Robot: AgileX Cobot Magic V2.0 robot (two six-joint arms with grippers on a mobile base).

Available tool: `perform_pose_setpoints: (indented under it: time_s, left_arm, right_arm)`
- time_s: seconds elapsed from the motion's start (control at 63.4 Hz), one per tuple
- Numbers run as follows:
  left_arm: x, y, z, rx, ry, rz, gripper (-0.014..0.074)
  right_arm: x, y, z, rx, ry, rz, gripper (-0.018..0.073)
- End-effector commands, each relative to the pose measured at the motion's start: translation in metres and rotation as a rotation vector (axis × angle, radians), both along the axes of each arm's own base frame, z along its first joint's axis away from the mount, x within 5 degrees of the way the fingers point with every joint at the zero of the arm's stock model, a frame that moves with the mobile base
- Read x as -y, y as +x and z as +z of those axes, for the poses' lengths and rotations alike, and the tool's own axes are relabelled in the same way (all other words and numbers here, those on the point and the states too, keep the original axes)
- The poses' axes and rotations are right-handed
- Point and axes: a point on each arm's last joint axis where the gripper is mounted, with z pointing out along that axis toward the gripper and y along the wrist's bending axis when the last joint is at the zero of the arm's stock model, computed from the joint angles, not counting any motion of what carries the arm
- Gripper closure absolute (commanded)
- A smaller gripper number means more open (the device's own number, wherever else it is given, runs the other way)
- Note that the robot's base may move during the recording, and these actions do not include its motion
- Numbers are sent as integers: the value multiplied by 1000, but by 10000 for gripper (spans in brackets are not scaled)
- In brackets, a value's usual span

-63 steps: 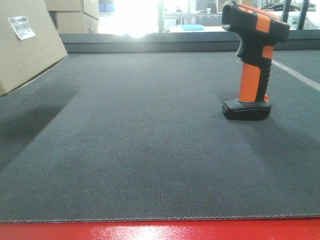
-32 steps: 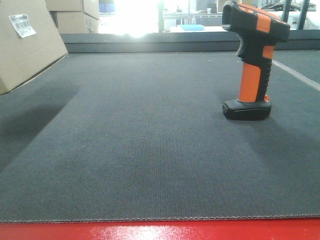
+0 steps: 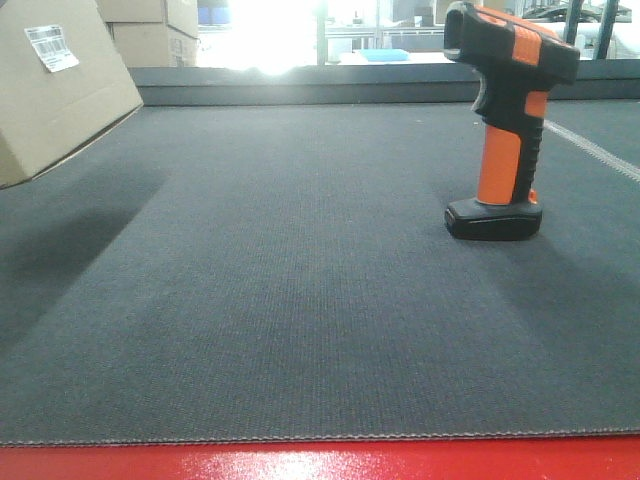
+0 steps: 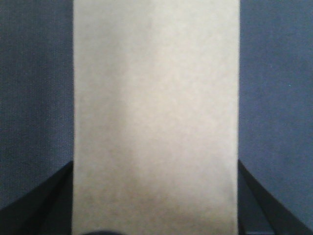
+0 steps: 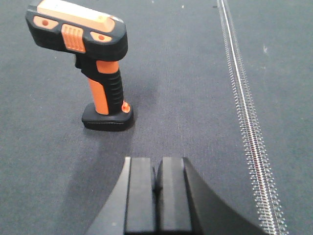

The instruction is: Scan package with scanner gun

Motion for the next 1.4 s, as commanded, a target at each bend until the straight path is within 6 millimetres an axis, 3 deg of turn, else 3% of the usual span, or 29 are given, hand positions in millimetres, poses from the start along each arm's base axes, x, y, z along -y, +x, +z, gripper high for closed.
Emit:
perform_pose_setpoints:
  time_s: [0.0, 0.221, 0.41, 0.663, 0.883, 1.041, 1.152, 1.388]
  left_arm:
    - [1, -1, 8, 45, -20, 10, 514]
    - [0, 0, 9, 58, -20, 13, 514]
    - [0, 0, 9, 59, -19, 14, 514]
    - [0, 3, 10, 93, -19, 22, 514]
    - [0, 3, 11, 103, -19, 25, 514]
    - [0, 4, 11, 105, -19, 26, 514]
    - [0, 4, 11, 107, -18, 26, 514]
    - [0, 4, 11, 111, -17, 27, 514]
  right_arm:
    - [1, 10, 5, -1, 1, -6, 727]
    - [1, 38, -11, -136, 23, -10, 727]
    - [-2, 65, -14, -124, -72, 46, 727]
    - [-24, 99, -28, -66, -71, 122, 727]
    - [-42, 117, -44, -25, -72, 170, 727]
    - [-48, 117, -64, -4, -65, 174, 726]
    - [-45, 113, -70, 47, -61, 151, 629]
    - [-42, 111, -76, 129, -53, 115, 317]
